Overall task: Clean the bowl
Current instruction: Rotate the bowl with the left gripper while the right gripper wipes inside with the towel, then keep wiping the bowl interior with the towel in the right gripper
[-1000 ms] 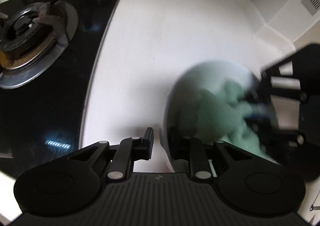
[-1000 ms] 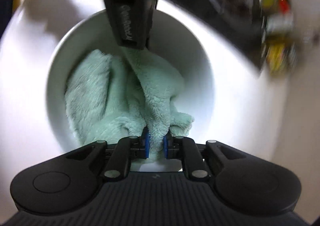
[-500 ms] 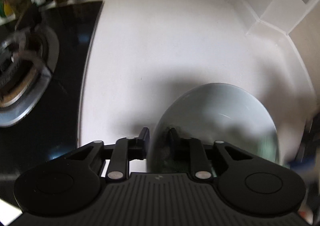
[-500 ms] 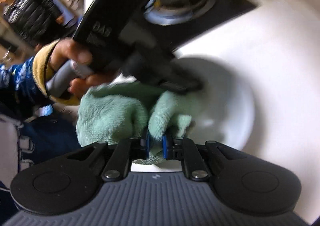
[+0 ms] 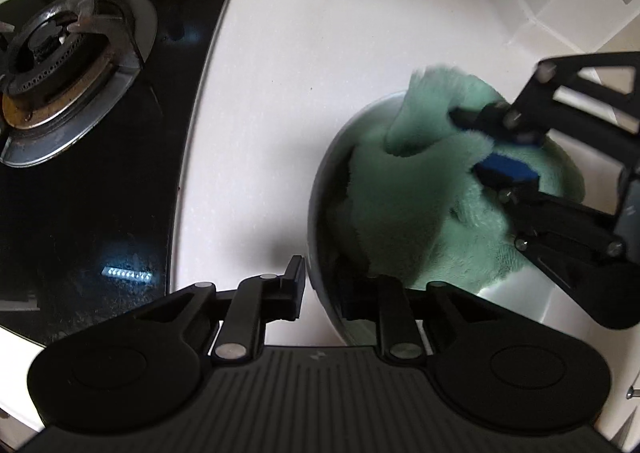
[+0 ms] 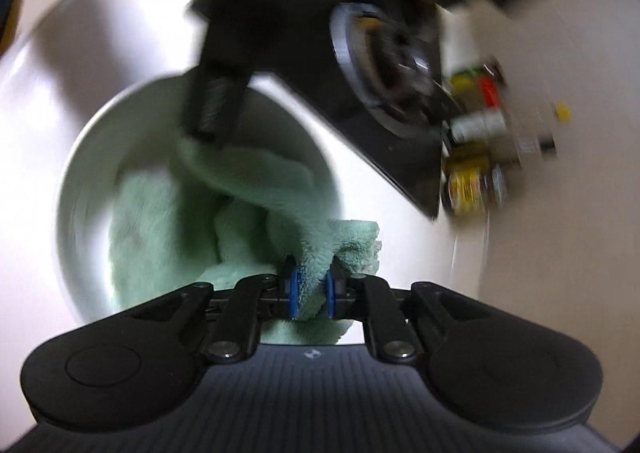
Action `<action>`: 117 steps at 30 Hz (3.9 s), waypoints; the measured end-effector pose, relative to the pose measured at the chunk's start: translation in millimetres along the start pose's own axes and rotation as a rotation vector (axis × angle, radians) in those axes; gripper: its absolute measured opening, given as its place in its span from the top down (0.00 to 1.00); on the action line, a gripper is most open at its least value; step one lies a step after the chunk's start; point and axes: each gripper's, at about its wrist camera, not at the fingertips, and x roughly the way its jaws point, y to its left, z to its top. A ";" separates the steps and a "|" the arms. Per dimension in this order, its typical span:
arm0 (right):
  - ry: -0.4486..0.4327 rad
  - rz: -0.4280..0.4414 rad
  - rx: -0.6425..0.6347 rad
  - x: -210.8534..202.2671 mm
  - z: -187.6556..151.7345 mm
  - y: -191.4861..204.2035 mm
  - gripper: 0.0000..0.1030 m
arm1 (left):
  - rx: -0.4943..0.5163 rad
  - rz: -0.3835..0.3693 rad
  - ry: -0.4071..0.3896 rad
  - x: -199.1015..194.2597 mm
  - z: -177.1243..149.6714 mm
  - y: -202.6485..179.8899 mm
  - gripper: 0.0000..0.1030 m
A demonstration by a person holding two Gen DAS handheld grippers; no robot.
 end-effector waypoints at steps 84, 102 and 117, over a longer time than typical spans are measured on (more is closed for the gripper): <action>0.047 0.427 0.605 -20.4 -8.1 -13.0 0.89 | 0.062 0.007 -0.066 -4.4 18.5 2.5 0.84; -0.024 0.224 0.575 -9.8 -40.0 -76.3 0.71 | 0.056 -0.034 -0.053 -7.4 11.1 8.4 0.90; -0.133 0.233 0.494 11.3 -9.3 -60.2 0.71 | 0.079 -0.028 -0.045 -6.3 10.2 8.5 0.90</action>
